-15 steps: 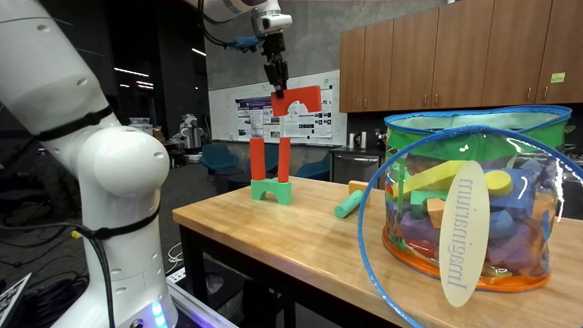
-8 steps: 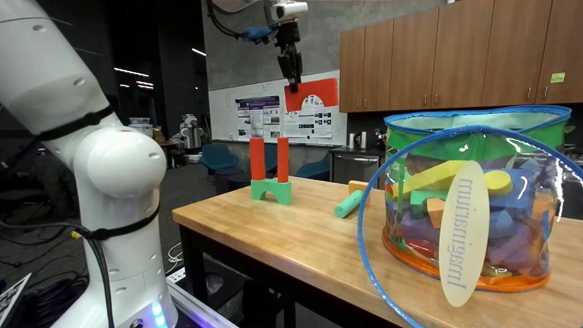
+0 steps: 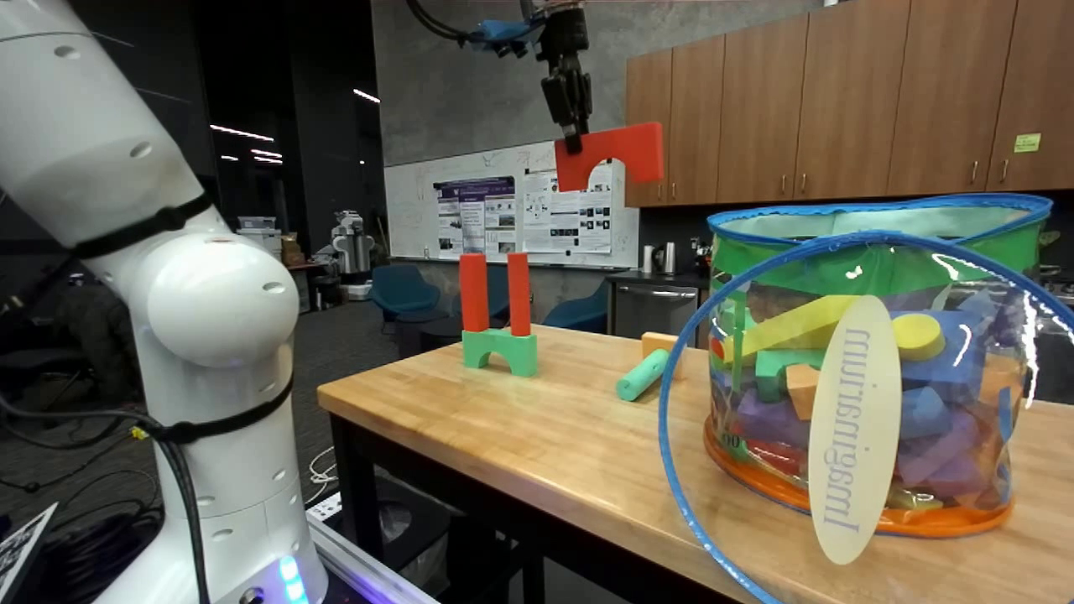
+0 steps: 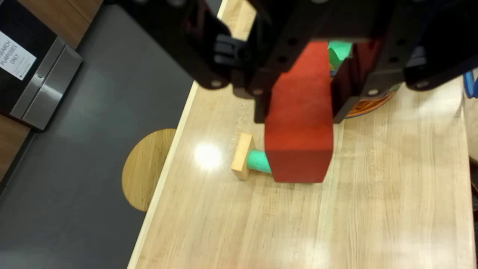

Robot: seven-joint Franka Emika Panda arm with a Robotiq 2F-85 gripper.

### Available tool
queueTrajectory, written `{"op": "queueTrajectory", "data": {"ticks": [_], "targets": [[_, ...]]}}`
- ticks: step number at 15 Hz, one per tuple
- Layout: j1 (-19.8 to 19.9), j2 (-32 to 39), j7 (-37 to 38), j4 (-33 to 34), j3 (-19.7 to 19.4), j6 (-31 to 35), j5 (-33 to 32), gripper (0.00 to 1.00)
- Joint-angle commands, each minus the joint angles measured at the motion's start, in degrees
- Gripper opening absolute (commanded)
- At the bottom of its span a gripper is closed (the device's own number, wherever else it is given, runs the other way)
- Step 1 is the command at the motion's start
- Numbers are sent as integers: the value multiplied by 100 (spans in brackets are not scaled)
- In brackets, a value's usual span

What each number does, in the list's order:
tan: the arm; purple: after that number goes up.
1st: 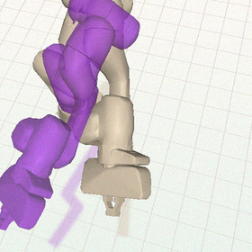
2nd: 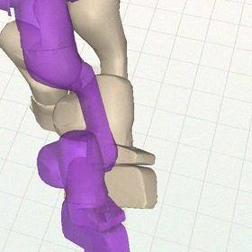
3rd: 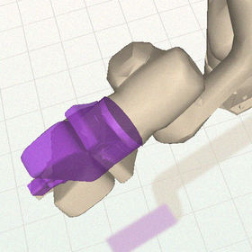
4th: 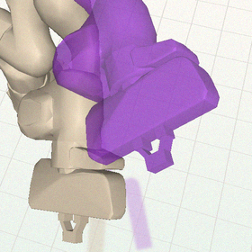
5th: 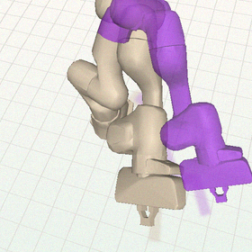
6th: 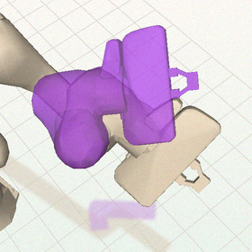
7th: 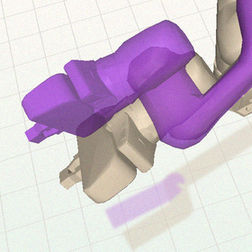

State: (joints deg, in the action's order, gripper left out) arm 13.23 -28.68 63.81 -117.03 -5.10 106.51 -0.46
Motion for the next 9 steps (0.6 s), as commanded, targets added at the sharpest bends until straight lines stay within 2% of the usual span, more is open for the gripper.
{"op": "queueTrajectory", "data": {"ticks": [1, 9], "targets": [[185, 141, -200, 311, -194, -227, 18, 17], [517, 600, -542, 845, -761, -313, 51, 17]]}}
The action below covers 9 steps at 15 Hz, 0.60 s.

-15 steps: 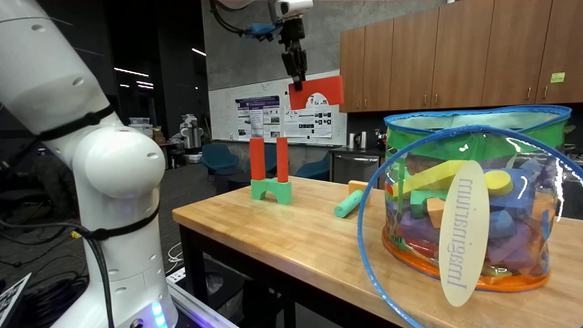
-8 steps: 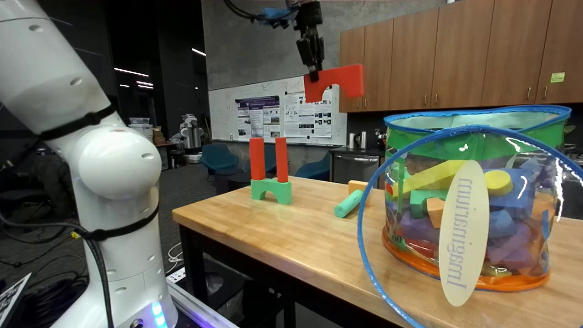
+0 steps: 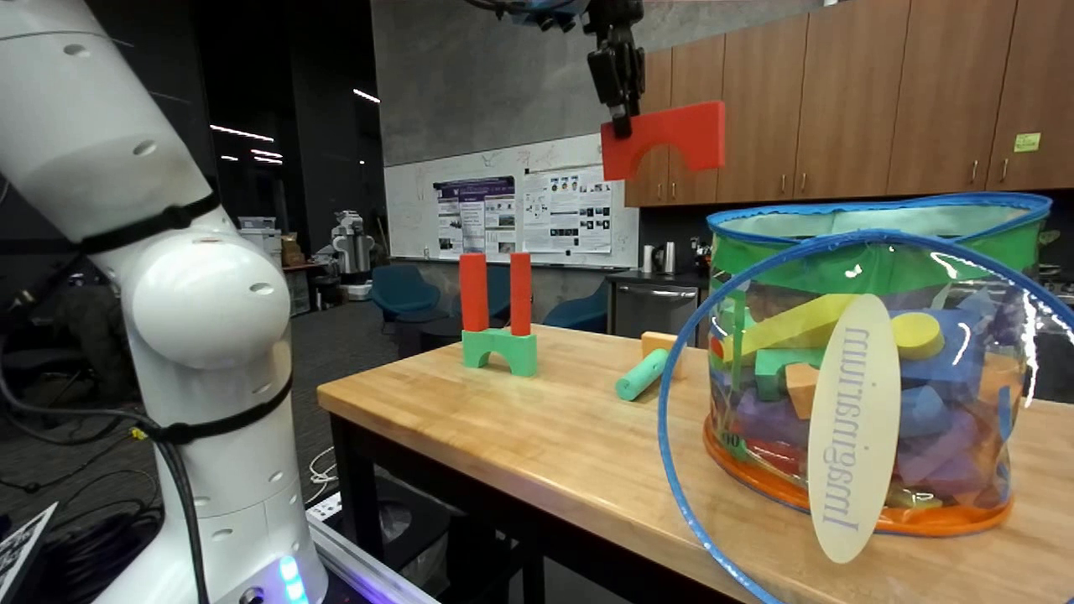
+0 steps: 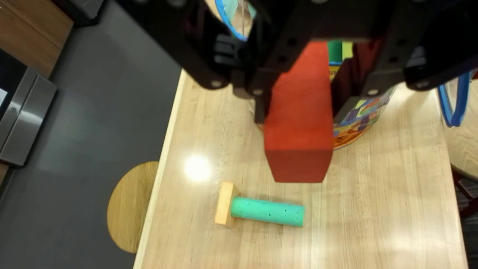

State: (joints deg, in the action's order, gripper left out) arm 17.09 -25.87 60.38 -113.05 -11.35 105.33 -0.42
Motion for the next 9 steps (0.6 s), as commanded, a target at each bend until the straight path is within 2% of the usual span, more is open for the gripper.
{"op": "queueTrajectory", "data": {"ticks": [1, 9], "targets": [[161, 417, -244, 553, -207, -197, 66, 17], [303, 1262, -571, 1473, -747, -323, 260, 17]]}}
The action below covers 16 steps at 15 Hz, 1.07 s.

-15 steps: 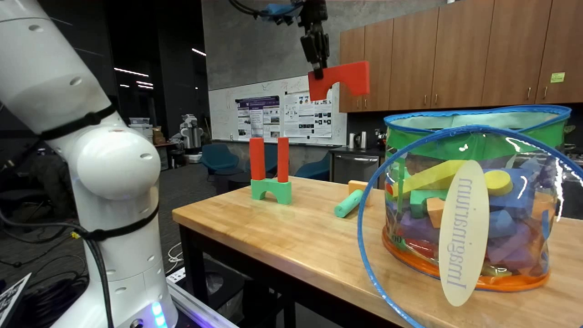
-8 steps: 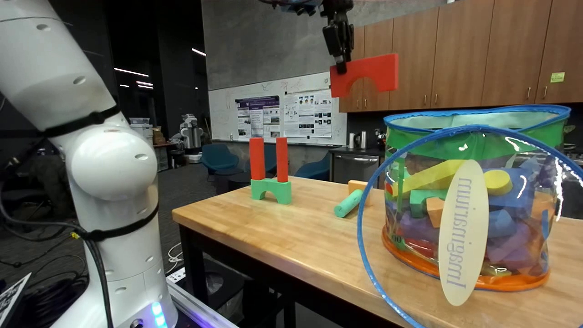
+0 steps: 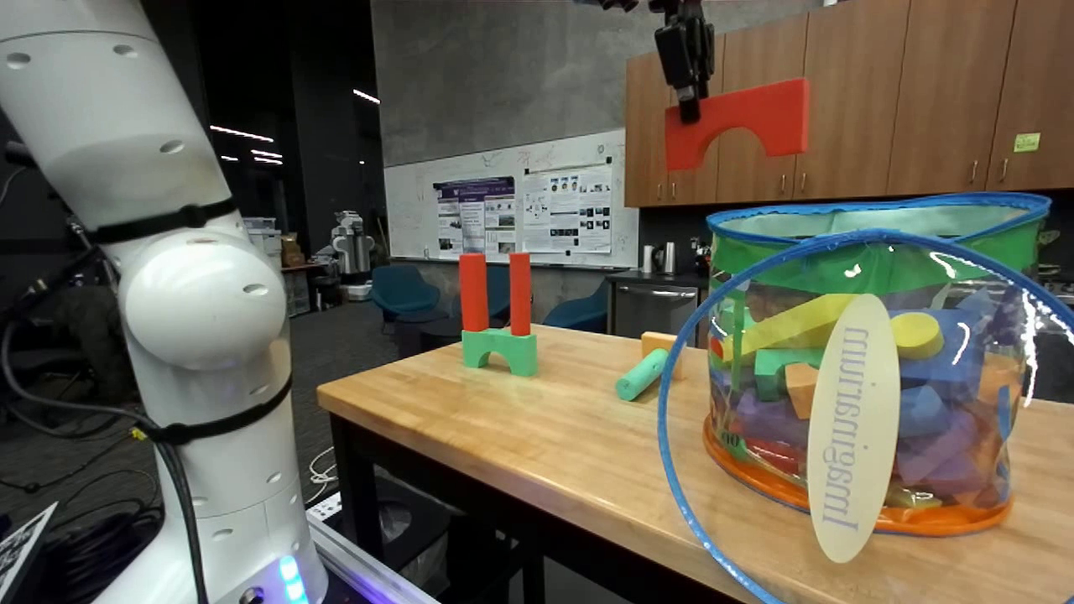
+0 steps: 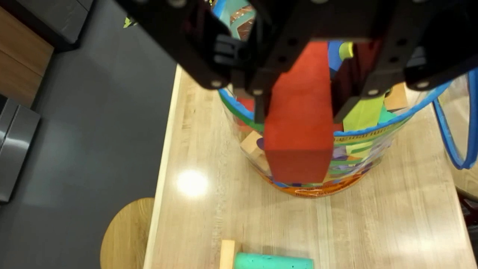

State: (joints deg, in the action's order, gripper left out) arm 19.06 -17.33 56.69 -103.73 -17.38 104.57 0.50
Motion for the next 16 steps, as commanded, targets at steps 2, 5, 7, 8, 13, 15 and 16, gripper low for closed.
{"op": "queueTrajectory", "data": {"ticks": [2, 5, 7, 8, 13, 15, 16], "targets": [[142, 613, -267, 765, -269, -290, 254, 17], [196, 891, -287, 1061, -418, -375, 353, 17], [235, 1031, -270, 1206, -493, -420, 395, 17], [252, 1100, -254, 1283, -519, -450, 404, 17], [262, 1311, -128, 1518, -535, -504, 450, 68], [240, 1311, -83, 1529, -498, -487, 405, 78], [232, 1305, -64, 1537, -483, -490, 397, 84]]}}
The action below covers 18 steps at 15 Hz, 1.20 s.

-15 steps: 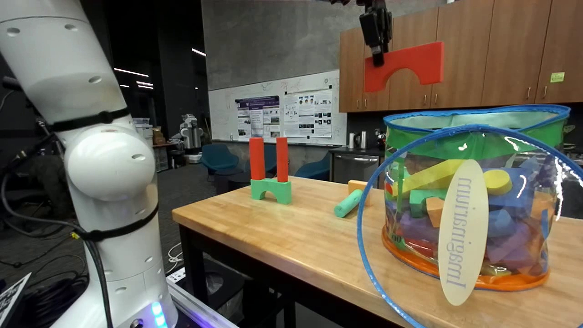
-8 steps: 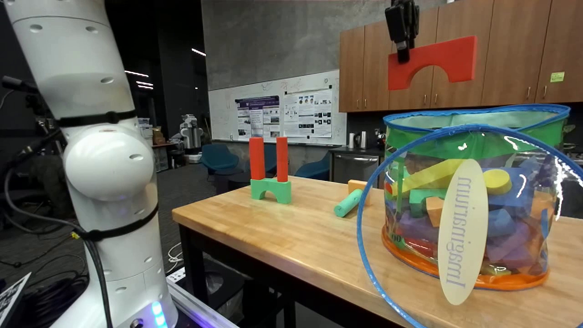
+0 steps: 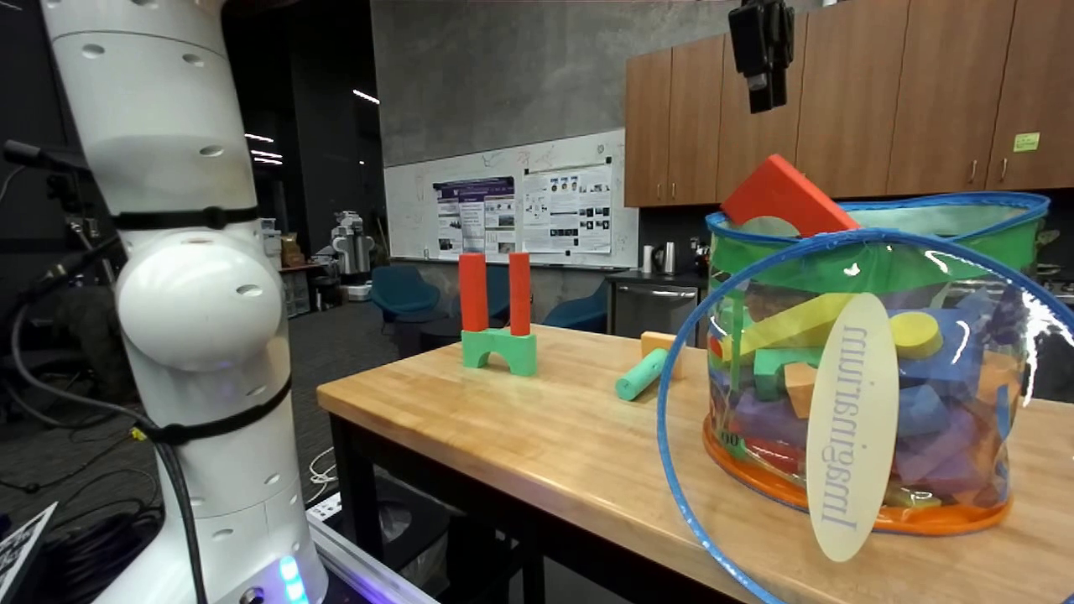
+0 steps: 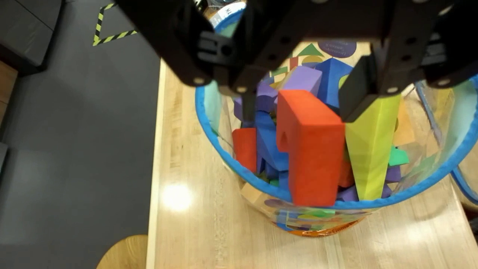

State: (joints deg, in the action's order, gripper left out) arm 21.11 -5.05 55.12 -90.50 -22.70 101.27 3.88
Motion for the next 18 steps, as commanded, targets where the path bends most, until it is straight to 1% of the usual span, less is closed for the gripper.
{"op": "queueTrajectory", "data": {"ticks": [1, 2, 3, 5, 6, 9, 12, 18], "targets": [[14, 25, 129, 171, 80, -121, 22, 91], [-9, -24, 161, 142, 120, -110, -16, 97], [-40, -84, 184, 92, 174, -94, -48, 100], [-141, -231, 186, -64, 339, -69, -128, 100], [-99, -397, -30, -173, 306, -101, -99, 100], [-179, -690, -200, -480, 461, -101, -139, 100], [-273, -1129, -863, -1008, 568, -49, 2, 100], [-539, -2020, -2030, -2215, 1043, -51, 4, 100]]}}
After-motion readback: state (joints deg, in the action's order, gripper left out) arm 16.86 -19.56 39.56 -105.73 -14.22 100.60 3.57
